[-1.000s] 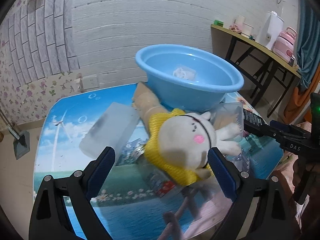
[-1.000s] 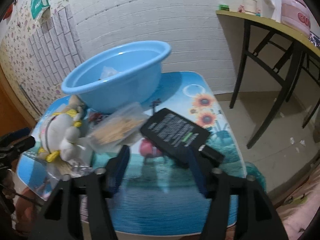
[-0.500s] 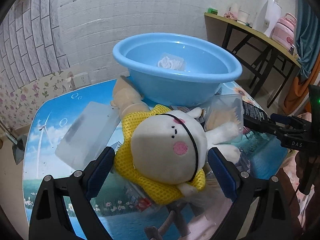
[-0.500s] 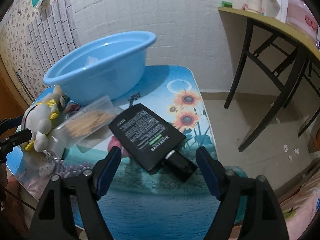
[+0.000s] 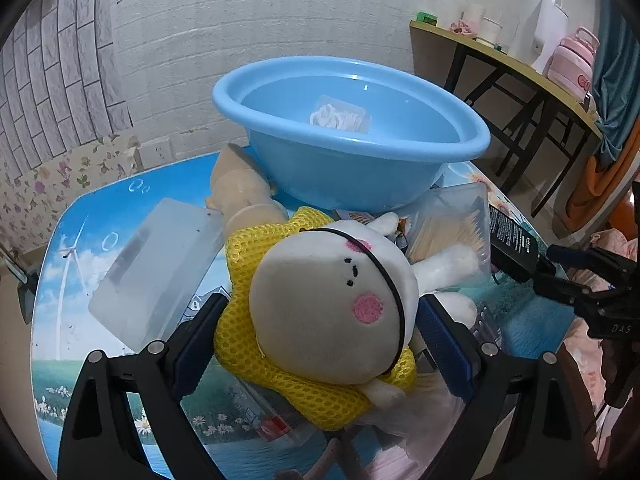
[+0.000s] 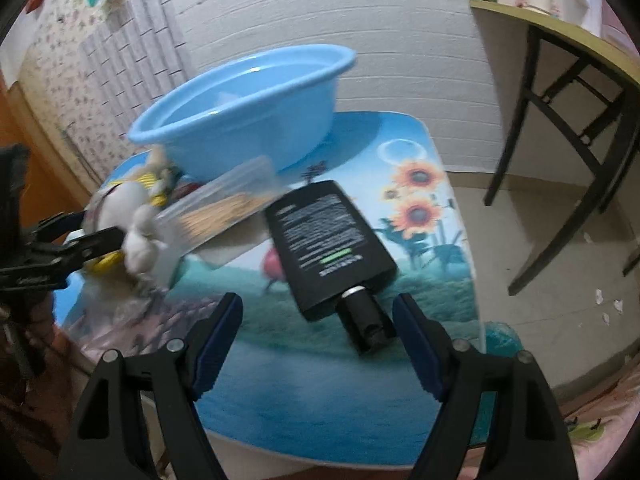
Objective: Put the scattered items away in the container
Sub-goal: 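Grasp the black bottle with the right tool while the left tool grasps the bunny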
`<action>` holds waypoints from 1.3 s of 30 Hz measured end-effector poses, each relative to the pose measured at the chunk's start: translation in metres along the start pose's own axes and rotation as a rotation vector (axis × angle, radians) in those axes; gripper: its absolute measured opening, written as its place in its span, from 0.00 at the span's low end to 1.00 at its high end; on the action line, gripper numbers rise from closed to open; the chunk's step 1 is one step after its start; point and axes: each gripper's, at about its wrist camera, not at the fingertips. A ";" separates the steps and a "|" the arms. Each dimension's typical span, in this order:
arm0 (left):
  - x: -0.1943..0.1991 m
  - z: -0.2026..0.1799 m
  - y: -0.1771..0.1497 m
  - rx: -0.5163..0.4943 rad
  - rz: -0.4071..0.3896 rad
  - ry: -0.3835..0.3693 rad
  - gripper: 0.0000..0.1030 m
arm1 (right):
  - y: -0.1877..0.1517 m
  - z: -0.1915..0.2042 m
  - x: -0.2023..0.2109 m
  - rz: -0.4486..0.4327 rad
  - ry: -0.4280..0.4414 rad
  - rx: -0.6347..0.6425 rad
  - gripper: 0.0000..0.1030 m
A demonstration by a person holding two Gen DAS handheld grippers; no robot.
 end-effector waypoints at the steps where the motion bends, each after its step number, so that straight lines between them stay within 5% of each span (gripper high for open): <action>1: 0.001 0.000 0.000 -0.005 -0.005 0.001 0.86 | 0.000 0.002 0.003 -0.018 -0.017 0.001 0.76; 5: 0.003 -0.003 0.000 -0.034 -0.008 0.003 0.78 | 0.005 0.000 0.001 -0.057 -0.126 0.007 0.76; 10: 0.006 -0.003 0.001 -0.033 -0.013 0.013 0.76 | 0.015 0.000 -0.017 -0.050 -0.096 0.040 0.87; 16: 0.020 0.005 0.005 -0.012 -0.049 0.018 0.76 | 0.022 0.005 -0.046 -0.003 -0.099 0.107 0.87; 20: 0.029 0.013 0.004 0.002 -0.067 0.034 0.76 | 0.019 0.008 -0.044 0.016 -0.104 0.112 0.68; 39: 0.069 0.051 -0.026 0.080 -0.115 0.072 0.76 | -0.019 0.023 -0.003 0.093 -0.153 0.001 0.62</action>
Point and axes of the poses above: each gripper's, at about its wrist camera, not at the fingertips, and x roughly against the way its jaws point, z to its left, y to its top, and after that the axes turned 4 degrees about -z, right-handed
